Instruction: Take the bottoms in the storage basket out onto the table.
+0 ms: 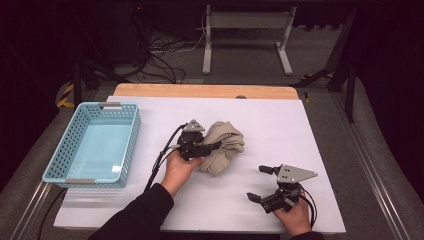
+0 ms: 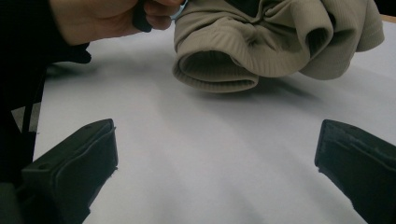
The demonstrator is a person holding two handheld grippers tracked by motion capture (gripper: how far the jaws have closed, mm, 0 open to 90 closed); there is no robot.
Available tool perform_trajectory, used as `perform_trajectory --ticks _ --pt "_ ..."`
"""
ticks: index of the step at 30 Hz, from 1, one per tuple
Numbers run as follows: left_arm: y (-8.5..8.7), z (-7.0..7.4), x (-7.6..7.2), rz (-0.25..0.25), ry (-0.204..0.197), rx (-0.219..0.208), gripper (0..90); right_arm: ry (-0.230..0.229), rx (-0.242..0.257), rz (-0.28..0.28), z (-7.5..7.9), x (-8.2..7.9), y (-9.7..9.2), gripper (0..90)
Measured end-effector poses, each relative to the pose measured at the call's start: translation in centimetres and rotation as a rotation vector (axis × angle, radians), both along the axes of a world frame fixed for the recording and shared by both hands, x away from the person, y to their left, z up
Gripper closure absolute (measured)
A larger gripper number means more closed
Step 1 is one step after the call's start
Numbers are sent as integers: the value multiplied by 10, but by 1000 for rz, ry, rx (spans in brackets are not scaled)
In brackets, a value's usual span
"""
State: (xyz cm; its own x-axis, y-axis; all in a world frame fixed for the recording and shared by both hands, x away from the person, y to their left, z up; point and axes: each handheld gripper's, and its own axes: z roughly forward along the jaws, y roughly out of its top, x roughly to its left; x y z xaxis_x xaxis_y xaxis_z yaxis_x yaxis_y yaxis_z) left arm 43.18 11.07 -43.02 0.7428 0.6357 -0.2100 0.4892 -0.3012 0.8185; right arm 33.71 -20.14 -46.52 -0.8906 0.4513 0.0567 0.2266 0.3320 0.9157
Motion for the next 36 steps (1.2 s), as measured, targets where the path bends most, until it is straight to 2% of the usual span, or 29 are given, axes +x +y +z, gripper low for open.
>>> perform_trajectory --ticks 2,7,10,11,12,15,27,29,31,33,36 --pt "-1 -2 1 2 -5 11 624 0 0 0 0 0 0 1" --pt "-5 -10 5 18 17 19 617 1 -1 0 0 0 0 1" --pt "-6 -13 8 23 17 19 614 0 -1 1 0 0 0 1" --pt "-6 -13 9 19 5 29 613 0 0 2 0 0 0 1" --pt "-7 -14 9 21 18 20 612 1 1 2 0 0 0 1" --pt "-9 -17 11 22 10 28 601 1 0 2 0 0 0 1" --pt "-16 -22 13 -7 -2 58 527 2 -1 3 0 0 0 1" --pt "-17 -21 13 -11 -11 64 476 2 -2 2 0 0 0 0" --pt "-17 -21 13 -25 -16 59 389 3 -2 2 0 0 0 1" --pt "-19 -20 13 -38 -29 73 226 3 -2 1 0 0 0 1" --pt "-20 -19 13 -50 -21 72 137 2 -2 1 0 0 0 1"
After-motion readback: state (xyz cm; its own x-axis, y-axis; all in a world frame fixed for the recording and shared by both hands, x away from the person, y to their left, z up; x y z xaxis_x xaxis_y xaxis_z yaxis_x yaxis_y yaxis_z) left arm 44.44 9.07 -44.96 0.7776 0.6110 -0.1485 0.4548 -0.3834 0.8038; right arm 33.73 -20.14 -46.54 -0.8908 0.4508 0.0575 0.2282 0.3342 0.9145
